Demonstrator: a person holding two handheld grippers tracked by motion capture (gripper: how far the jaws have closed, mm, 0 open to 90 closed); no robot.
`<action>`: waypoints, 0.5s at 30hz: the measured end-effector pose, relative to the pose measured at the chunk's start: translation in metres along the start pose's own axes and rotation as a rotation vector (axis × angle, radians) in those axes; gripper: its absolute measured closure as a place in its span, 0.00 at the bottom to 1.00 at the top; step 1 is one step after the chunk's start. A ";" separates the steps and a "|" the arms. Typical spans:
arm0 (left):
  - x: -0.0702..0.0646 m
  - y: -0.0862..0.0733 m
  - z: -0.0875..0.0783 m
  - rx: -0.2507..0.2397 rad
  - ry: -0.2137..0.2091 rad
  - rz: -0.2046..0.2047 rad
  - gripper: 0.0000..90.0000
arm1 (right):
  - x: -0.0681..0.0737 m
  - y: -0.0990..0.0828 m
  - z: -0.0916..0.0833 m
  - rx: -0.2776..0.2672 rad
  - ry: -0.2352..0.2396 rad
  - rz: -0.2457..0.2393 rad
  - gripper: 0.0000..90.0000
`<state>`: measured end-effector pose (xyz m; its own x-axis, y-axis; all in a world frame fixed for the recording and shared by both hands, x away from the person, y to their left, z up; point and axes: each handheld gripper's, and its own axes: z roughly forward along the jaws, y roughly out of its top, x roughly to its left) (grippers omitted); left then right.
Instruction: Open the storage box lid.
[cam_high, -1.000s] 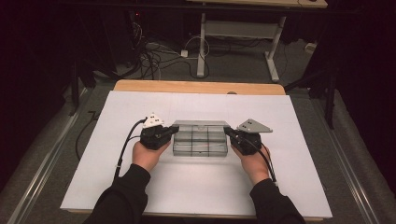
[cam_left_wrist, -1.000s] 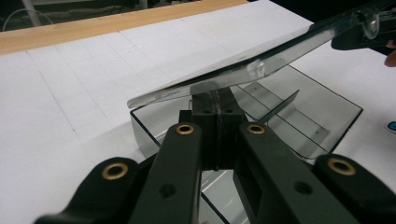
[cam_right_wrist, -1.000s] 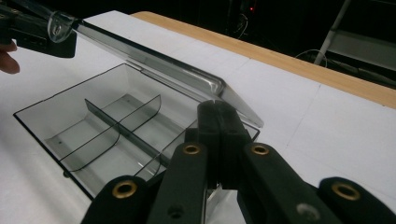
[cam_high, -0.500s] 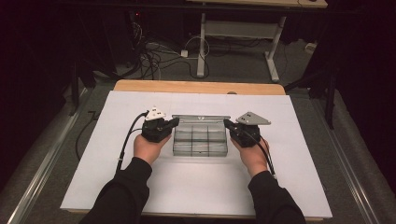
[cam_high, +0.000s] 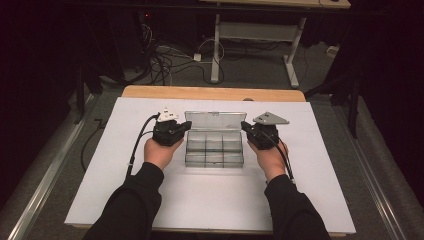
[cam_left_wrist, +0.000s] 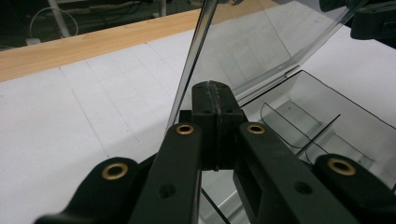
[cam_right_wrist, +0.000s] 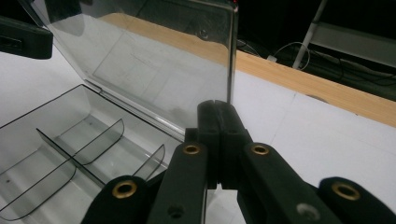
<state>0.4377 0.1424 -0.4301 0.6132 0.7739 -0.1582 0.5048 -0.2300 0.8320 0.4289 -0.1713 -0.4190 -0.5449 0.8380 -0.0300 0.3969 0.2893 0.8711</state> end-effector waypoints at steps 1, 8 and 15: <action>0.001 0.000 0.001 0.002 0.002 -0.004 0.98 | -0.001 0.000 0.000 0.000 -0.001 0.006 1.00; 0.006 0.001 0.010 0.017 0.013 -0.018 0.98 | -0.004 0.002 0.006 0.018 -0.013 0.006 1.00; 0.015 0.001 0.022 0.053 0.031 -0.027 0.98 | -0.012 0.004 0.018 0.039 -0.017 0.028 1.00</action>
<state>0.4608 0.1406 -0.4437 0.5804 0.7978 -0.1629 0.5528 -0.2391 0.7983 0.4509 -0.1718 -0.4241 -0.5205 0.8537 -0.0147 0.4408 0.2834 0.8517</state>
